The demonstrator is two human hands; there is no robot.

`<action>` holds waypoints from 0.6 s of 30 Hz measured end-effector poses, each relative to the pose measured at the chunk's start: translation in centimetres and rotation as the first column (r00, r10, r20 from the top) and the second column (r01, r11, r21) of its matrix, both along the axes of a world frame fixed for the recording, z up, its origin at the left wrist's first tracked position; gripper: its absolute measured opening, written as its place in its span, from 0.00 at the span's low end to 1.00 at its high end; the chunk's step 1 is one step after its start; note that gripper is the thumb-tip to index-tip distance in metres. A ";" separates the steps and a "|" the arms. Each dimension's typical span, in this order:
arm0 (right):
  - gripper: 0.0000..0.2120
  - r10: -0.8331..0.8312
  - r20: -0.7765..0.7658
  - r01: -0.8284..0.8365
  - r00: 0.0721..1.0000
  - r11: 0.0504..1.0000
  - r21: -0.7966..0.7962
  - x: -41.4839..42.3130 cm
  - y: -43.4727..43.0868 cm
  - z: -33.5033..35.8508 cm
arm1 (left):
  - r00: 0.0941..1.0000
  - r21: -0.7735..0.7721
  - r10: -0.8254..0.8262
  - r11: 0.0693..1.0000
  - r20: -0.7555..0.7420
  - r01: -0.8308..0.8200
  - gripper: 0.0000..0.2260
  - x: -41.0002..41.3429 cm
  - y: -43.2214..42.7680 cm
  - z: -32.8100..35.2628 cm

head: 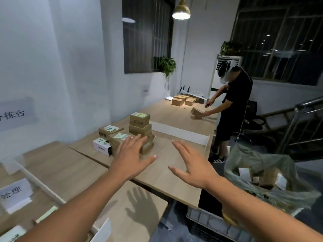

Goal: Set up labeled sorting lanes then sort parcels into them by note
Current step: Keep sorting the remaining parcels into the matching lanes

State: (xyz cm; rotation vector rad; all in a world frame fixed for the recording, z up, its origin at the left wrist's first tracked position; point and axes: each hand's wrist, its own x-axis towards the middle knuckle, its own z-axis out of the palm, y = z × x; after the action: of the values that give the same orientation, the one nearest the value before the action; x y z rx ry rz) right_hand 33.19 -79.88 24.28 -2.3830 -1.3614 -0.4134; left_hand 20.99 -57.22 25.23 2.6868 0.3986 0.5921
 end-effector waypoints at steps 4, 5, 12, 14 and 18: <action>0.40 0.080 -0.020 -0.079 0.997 0.996 0.048 9.6 2.8 -0.7 | 0.995 -0.036 0.103 0.994 0.018 -0.102 0.42 7.9 1.4 -1.0; 0.40 0.099 -0.026 -0.097 0.995 0.994 0.052 12.0 3.3 -0.6 | 0.992 -0.055 0.128 0.990 0.022 -0.126 0.43 9.9 1.8 -0.9; 0.42 0.202 -0.063 -0.200 0.977 0.979 0.032 28.1 9.6 0.3 | 0.965 -0.065 0.262 0.963 0.004 -0.261 0.41 22.0 5.4 -0.8; 0.42 0.213 -0.092 -0.212 0.973 0.977 0.021 32.2 12.7 -0.4 | 0.960 -0.070 0.279 0.957 -0.030 -0.280 0.40 24.7 7.7 -1.8; 0.43 0.247 -0.067 -0.250 0.967 0.968 -0.037 40.8 20.5 -2.4 | 0.932 -0.108 0.341 0.929 -0.123 -0.354 0.44 31.1 14.7 -4.0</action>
State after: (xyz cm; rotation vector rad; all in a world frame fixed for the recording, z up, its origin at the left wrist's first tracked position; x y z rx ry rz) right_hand 74.04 -59.42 21.86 -2.2012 -1.6305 -0.2395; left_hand 52.13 -42.54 21.19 2.5435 0.9246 0.5048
